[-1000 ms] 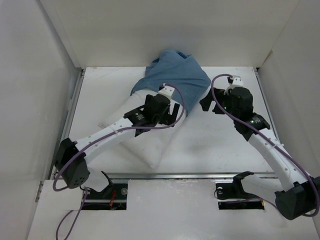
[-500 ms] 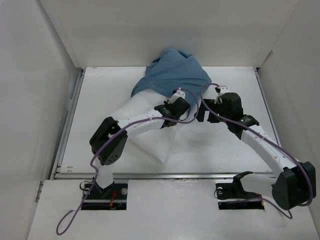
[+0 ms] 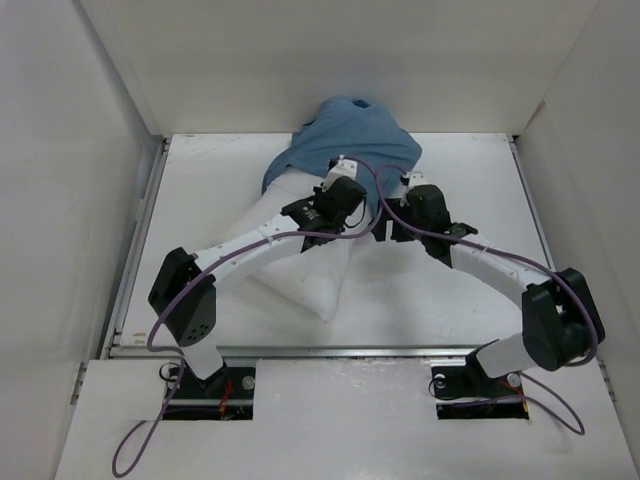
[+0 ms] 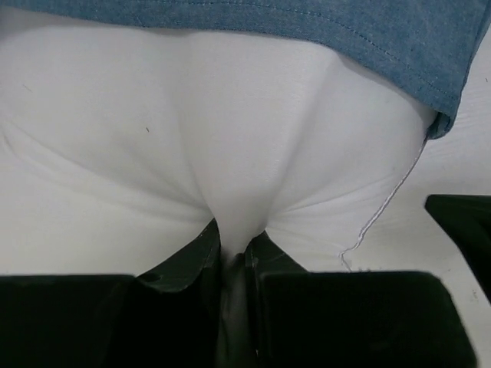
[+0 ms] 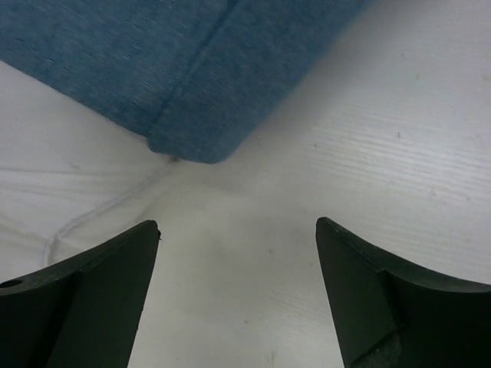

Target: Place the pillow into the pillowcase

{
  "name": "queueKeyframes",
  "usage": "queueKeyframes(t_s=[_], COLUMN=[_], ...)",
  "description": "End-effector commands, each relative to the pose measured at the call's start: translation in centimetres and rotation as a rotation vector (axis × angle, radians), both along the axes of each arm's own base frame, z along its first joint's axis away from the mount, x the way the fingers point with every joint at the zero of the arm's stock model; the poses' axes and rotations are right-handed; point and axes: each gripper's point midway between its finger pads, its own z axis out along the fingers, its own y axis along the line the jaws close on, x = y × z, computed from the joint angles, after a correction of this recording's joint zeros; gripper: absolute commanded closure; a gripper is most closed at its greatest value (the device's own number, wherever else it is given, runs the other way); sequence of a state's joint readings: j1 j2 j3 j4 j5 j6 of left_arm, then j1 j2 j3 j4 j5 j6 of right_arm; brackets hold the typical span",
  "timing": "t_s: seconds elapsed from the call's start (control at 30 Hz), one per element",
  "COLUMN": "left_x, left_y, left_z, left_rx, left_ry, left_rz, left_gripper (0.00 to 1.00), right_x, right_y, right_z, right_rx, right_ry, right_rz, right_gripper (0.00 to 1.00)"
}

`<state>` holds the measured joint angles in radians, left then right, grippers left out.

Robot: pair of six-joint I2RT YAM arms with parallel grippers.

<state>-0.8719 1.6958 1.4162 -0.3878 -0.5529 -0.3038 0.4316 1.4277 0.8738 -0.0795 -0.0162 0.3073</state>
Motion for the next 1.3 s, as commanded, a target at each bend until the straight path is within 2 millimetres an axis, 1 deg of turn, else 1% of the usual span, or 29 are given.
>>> queueKeyframes(t_s=[0.0, 0.07, 0.1, 0.13, 0.23, 0.3, 0.33, 0.4, 0.43, 0.5, 0.53, 0.57, 0.67, 0.7, 0.73, 0.77, 0.8, 0.83, 0.87, 0.9, 0.93, 0.97, 1.03, 1.07, 1.1, 1.13, 1.2, 1.23, 1.27], left_x=[0.7, 0.9, 0.9, 0.9, 1.0, 1.1, 1.5, 1.5, 1.4, 1.5, 1.5, 1.6, 2.6, 2.9, 3.2, 3.8, 4.4, 4.5, 5.0, 5.6, 6.0, 6.2, 6.2, 5.9, 6.0, 5.9, 6.1, 6.2, 6.2], left_y=[-1.0, -1.2, -1.5, -1.5, -1.3, -0.6, -0.1, 0.4, 0.5, 0.1, 0.1, 0.0, 0.3, -0.3, -1.2, -1.7, -2.8, -4.2, -5.0, -5.7, -6.4, -6.8, -7.5, -8.0, -8.1, -8.0, -7.6, -7.4, -7.4], left_z=[5.0, 5.9, 6.2, 6.8, 8.1, 8.7, 8.7, 9.0, 9.4, 9.9, 9.9, 10.1, 9.8, 10.7, 11.0, 11.3, 11.2, 12.6, 13.5, 13.3, 15.7, 16.4, 17.6, 18.3, 18.6, 18.9, 18.3, 18.3, 17.8], left_rx=[-0.115, -0.123, -0.134, -0.131, -0.143, -0.130, -0.115, -0.111, -0.118, -0.136, -0.136, -0.143, -0.144, -0.178, -0.203, -0.226, -0.246, -0.292, -0.317, -0.333, -0.386, -0.412, -0.444, -0.467, -0.475, -0.484, -0.482, -0.478, -0.469], left_ry=[-0.092, -0.106, -0.107, -0.112, -0.133, -0.156, -0.163, -0.161, -0.167, -0.176, -0.176, -0.182, -0.186, -0.207, -0.208, -0.211, -0.212, -0.216, -0.232, -0.229, -0.264, -0.278, -0.297, -0.307, -0.314, -0.323, -0.319, -0.324, -0.315], left_rz=[-0.016, -0.021, -0.029, -0.034, -0.025, -0.006, 0.007, 0.002, 0.002, -0.005, -0.005, -0.005, 0.017, 0.008, -0.014, -0.025, -0.044, -0.087, -0.099, -0.090, -0.095, -0.091, -0.097, -0.103, -0.104, -0.104, -0.073, -0.062, -0.061], left_gripper=[1.00, 1.00, 1.00, 1.00, 1.00, 1.00, 1.00, 1.00, 1.00, 1.00, 1.00, 1.00, 1.00, 1.00, 1.00, 1.00, 1.00, 1.00, 1.00, 1.00, 1.00, 1.00, 1.00, 1.00, 1.00, 1.00, 1.00, 1.00, 1.00], right_x=[4.0, 5.0, 5.4, 6.0, 7.8, 8.9, 9.1, 10.1, 10.4, 10.9, 11.3, 10.9, 10.1, 9.0, 7.9, 5.5, 3.2, 0.5, -4.7, -7.8, -10.6, -14.8, -16.9, -17.0, -16.2, -16.4, -16.8, -17.0, -16.3], right_y=[1.8, 2.0, 2.0, 2.1, 1.3, 0.6, 0.4, 0.1, 0.0, -0.3, -0.6, -0.8, -0.6, 0.0, 1.1, 4.9, 7.0, 9.1, 13.8, 15.4, 16.5, 17.2, 16.8, 16.7, 16.5, 16.3, 16.0, 15.6, 15.6], right_z=[5.3, 6.0, 5.0, 5.4, 5.1, 5.8, 5.0, 5.5, 5.5, 5.1, 5.5, 4.9, 6.1, 7.5, 8.0, 8.5, 11.0, 11.4, 13.5, 14.8, 17.8, 19.1, 20.9, 21.4, 21.2, 21.2, 22.1, 22.0, 21.6], right_rx=[0.020, 0.026, 0.026, 0.041, 0.033, 0.027, 0.015, 0.017, 0.011, -0.006, -0.021, -0.032, -0.028, -0.043, -0.043, 0.015, 0.070, 0.080, 0.200, 0.255, 0.316, 0.407, 0.441, 0.438, 0.430, 0.440, 0.472, 0.488, 0.482], right_ry=[-0.222, -0.251, -0.232, -0.247, -0.243, -0.257, -0.245, -0.269, -0.273, -0.261, -0.264, -0.240, -0.250, -0.262, -0.255, -0.226, -0.244, -0.233, -0.226, -0.231, -0.319, -0.324, -0.402, -0.435, -0.445, -0.449, -0.480, -0.473, -0.464], right_rz=[-0.030, -0.044, -0.066, -0.083, -0.198, -0.271, -0.292, -0.332, -0.345, -0.374, -0.399, -0.402, -0.356, -0.282, -0.196, -0.015, 0.099, 0.265, 0.562, 0.706, 0.858, 1.075, 1.198, 1.204, 1.179, 1.198, 1.247, 1.287, 1.268], right_gripper=[0.12, 0.13, 0.13, 0.15, 0.17, 0.19, 0.21, 0.24, 0.36, 0.51, 0.70, 0.77, 1.00, 1.00, 1.00, 1.00, 1.00, 1.00, 1.00, 1.00, 1.00, 1.00, 1.00, 1.00, 1.00, 1.00, 1.00, 1.00, 1.00])
